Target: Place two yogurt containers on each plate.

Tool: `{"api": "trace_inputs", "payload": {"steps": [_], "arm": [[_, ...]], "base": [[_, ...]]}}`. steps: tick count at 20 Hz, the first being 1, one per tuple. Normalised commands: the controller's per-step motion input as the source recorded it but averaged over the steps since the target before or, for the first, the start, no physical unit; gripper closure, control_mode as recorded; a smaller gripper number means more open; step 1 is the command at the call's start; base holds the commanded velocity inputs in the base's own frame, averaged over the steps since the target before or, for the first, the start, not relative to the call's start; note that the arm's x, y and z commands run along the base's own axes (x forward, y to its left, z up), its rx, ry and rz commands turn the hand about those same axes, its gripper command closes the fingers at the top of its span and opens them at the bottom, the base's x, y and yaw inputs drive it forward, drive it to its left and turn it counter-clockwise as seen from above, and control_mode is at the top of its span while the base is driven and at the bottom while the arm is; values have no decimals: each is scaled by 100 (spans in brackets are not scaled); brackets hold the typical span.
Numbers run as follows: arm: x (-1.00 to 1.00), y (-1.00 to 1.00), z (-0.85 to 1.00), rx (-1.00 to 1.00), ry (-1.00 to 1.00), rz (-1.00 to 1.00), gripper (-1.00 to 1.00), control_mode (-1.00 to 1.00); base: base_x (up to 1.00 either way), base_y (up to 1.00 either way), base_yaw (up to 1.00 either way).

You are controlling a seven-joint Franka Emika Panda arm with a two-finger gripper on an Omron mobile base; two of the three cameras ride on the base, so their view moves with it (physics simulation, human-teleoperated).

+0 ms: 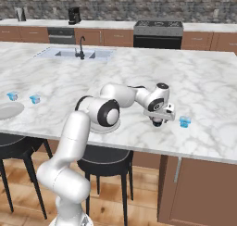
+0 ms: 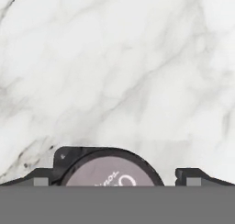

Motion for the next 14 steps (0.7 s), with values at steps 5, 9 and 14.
{"api": "trace_inputs", "payload": {"steps": [5,9,14], "arm": [[0,0,-15,0,0,0,-100,-100],[0,0,-11,0,0,0,-100,-100],[-7,0,-17,0,4,0,100,-100]], "base": [[0,0,0],[0,0,0],[0,0,0]]}}
